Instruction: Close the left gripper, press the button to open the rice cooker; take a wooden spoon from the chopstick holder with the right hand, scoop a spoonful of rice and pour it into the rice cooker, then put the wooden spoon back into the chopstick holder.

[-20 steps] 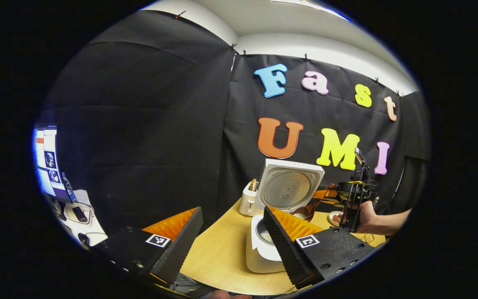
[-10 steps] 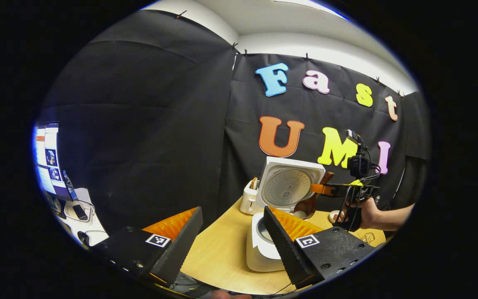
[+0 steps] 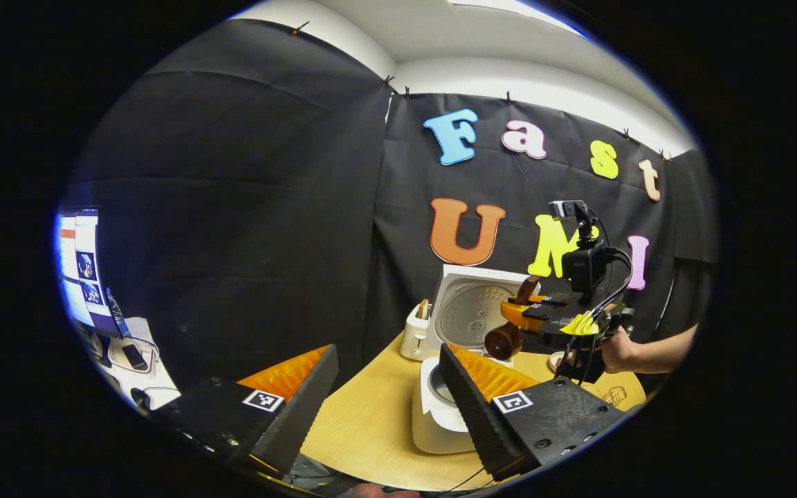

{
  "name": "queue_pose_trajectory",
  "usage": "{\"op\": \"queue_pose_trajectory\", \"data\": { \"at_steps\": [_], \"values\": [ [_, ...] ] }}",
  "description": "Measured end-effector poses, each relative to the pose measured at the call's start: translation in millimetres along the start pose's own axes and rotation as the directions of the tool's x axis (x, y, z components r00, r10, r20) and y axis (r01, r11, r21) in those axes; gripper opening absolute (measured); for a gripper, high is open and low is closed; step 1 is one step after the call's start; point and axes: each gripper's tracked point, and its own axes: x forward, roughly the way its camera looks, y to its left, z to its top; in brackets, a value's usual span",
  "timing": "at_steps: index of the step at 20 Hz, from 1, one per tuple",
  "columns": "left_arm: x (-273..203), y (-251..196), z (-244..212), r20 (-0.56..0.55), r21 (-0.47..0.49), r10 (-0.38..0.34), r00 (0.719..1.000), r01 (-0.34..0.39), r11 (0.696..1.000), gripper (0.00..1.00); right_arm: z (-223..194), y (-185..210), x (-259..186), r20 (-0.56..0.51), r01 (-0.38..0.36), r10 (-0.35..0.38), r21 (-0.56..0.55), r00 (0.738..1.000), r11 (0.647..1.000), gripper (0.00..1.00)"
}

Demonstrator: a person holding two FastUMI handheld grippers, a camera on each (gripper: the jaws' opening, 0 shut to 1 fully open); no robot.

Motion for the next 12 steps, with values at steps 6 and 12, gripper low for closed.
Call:
{"op": "queue_pose_trajectory", "data": {
  "at_steps": [6, 12],
  "values": [
    [-5.8, -0.6, 6.6, 0.017, 0.010, 0.003, 1.000, -0.003, 1.000, 0.94, -4.0, 3.7, -1.0, -0.011, -0.002, 0.003, 0.054, 1.000, 0.999, 0.17],
    [-13.7, -13.6, 9.1, 0.028, 0.031, -0.016, 0.999, 0.015, 0.999, 0.94, 0.8, -8.6, -16.5, -0.017, 0.008, -0.005, 0.223, 1.000, 0.975, 0.17]
  ]
}}
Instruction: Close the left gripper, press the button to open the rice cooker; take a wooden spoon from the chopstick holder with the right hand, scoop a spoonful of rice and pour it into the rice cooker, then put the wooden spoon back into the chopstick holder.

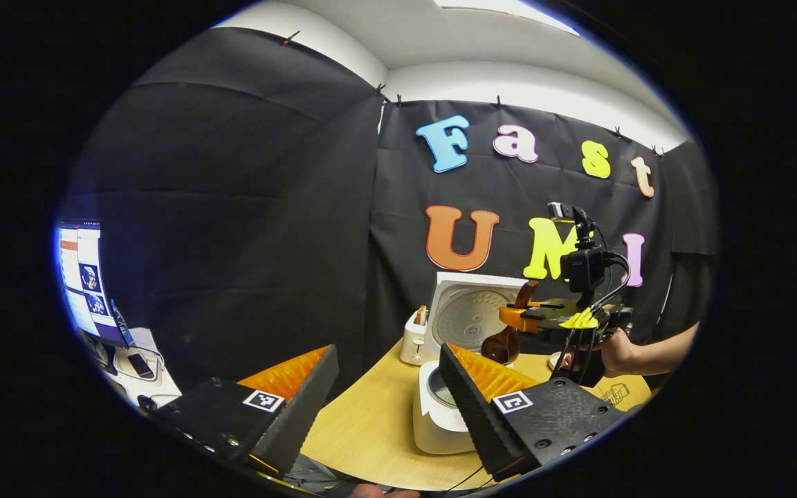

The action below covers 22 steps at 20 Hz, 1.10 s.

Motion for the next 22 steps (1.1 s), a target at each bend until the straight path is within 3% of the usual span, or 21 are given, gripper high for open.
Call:
{"op": "queue_pose_trajectory", "data": {
  "at_steps": [3, 6, 13, 17, 22],
  "values": [
    [-4.8, -12.1, 3.0, 0.004, 0.014, -0.017, 1.000, 0.017, 1.000, 0.94, 8.9, -19.1, -17.2, 0.009, 0.009, -0.010, 0.110, 1.000, 0.994, 0.17],
    [-7.7, -29.7, 9.7, 0.015, 0.015, -0.038, 0.999, 0.037, 0.999, 0.94, 17.2, -43.6, -41.2, 0.015, 0.009, -0.013, 0.264, 1.000, 0.965, 0.16],
    [-11.2, -102.4, 16.9, 0.023, 0.041, -0.133, 0.991, 0.132, 0.990, 0.94, 17.4, -135.4, -122.5, 0.028, 0.022, -0.049, 0.602, 0.998, 0.798, 0.16],
    [-15.7, -155.5, 9.1, 0.005, 0.032, -0.199, 0.980, 0.199, 0.980, 0.94, -3.8, -199.4, -180.9, 0.018, 0.081, -0.129, 0.689, 0.992, 0.720, 0.16],
    [-15.8, -212.3, -2.7, -0.011, 0.039, -0.261, 0.965, 0.261, 0.964, 0.94, -59.6, -269.4, -245.3, -0.050, 0.215, -0.250, 0.687, 0.967, 0.694, 0.16]
  ]
}}
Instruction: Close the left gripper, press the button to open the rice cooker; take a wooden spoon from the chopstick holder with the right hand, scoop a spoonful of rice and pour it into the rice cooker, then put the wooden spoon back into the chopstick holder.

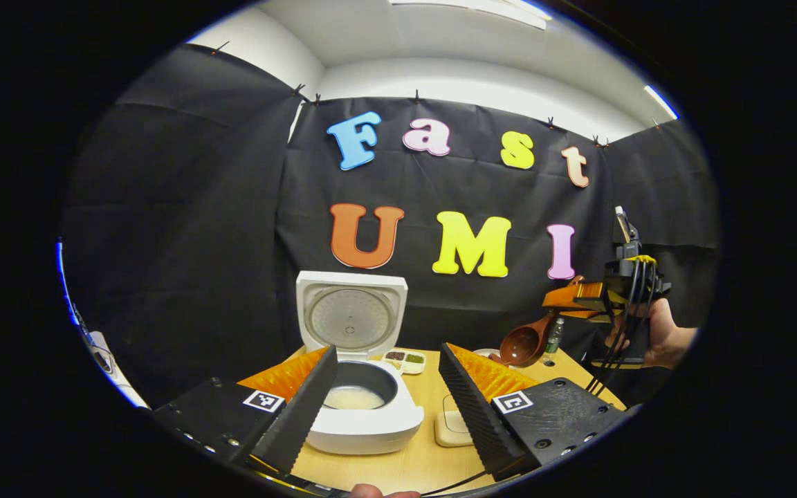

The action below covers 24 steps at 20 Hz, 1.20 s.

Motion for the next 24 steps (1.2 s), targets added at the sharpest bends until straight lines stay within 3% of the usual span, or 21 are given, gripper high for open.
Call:
{"op": "queue_pose_trajectory", "data": {
  "at_steps": [6, 15, 24],
  "values": [
    [18.1, -39.5, -4.3, -0.026, -0.021, -0.034, 0.999, 0.034, 0.999, 0.94, -5.2, -109.5, -17.1, -0.004, 0.165, -0.165, 0.024, 0.986, 0.986, 0.16],
    [29.6, -51.8, -4.6, -0.074, 0.002, 0.009, 0.997, -0.009, 1.000, 0.94, -43.8, -206.8, 2.7, -0.018, 0.326, -0.330, -0.116, 0.944, 0.938, 0.17],
    [38.9, -62.1, -9.5, -0.141, 0.031, 0.010, 0.990, -0.006, 0.999, 0.94, -91.8, -261.1, 21.6, -0.045, 0.348, -0.353, -0.096, 0.934, 0.933, 0.17]
  ]
}}
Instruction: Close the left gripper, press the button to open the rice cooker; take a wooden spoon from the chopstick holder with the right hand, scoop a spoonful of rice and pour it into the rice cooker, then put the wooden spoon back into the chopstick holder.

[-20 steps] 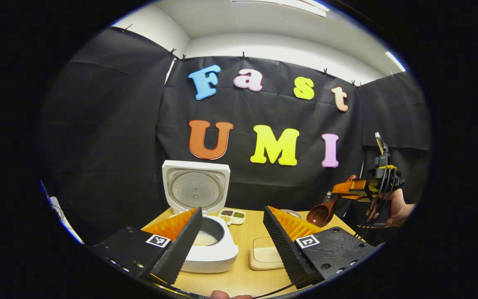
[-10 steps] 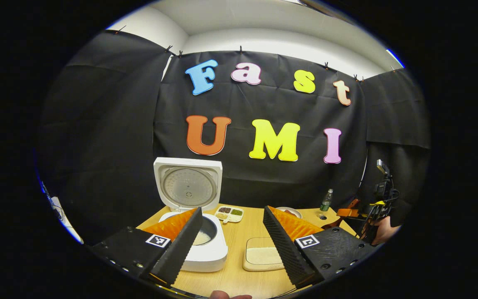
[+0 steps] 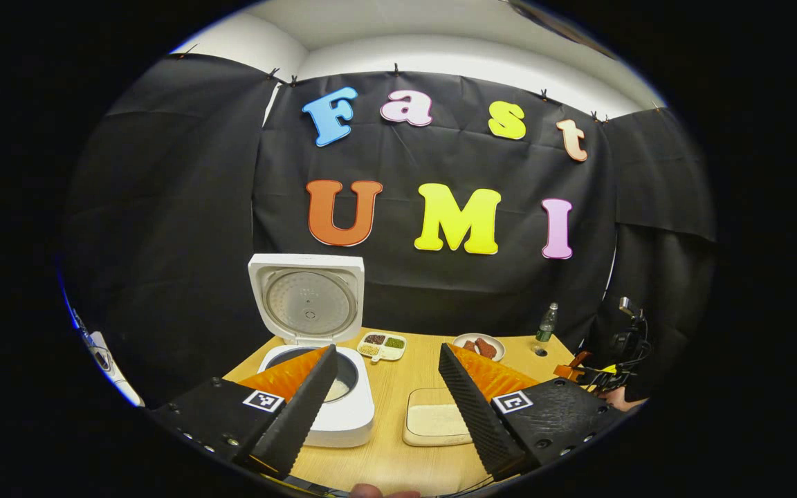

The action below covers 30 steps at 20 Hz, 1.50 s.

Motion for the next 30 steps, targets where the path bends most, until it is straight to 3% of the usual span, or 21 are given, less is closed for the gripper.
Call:
{"op": "queue_pose_trajectory", "data": {
  "at_steps": [7, 12, 15, 16, 20, 21, 30],
  "values": [
    [8.4, -14.6, 0.3, -0.026, 0.032, -0.030, 0.999, 0.031, 0.999, 0.94, -22.3, -3.1, 14.9, -0.020, -0.020, 0.020, 0.027, 1.000, 0.999, 0.18],
    [11.2, -18.7, 2.4, -0.024, 0.026, -0.047, 0.999, 0.048, 0.999, 0.94, -11.8, 0.5, 8.6, -0.003, -0.042, 0.042, 0.019, 0.999, 0.999, 0.29],
    [13.6, -19.6, 9.8, -0.006, 0.017, -0.059, 0.998, 0.059, 0.998, 0.94, 5.1, -1.8, -1.3, 0.019, -0.025, 0.025, -0.006, 1.000, 1.000, 0.77],
    [14.9, -18.9, 13.2, 0.003, 0.016, -0.063, 0.998, 0.063, 0.998, 0.94, 13.3, -1.2, -7.0, 0.031, -0.024, 0.024, -0.011, 0.999, 1.000, 0.84],
    [28.2, -4.6, 32.1, 0.029, 0.019, -0.059, 0.998, 0.059, 0.998, 0.94, 59.2, -0.5, -38.3, 0.117, 0.005, 0.002, -0.055, 0.993, 0.998, 0.87],
    [34.3, 2.6, 40.5, 0.040, 0.022, -0.051, 0.998, 0.050, 0.998, 0.94, 70.1, 2.7, -46.8, 0.137, 0.007, 0.002, -0.066, 0.991, 0.998, 0.93],
    [98.3, 77.0, 121.3, 0.167, 0.073, 0.037, 0.985, -0.050, 0.996, 0.94, 128.9, 60.8, -132.9, 0.270, 0.021, 0.023, -0.160, 0.963, 0.987, 0.98]
  ]
}}
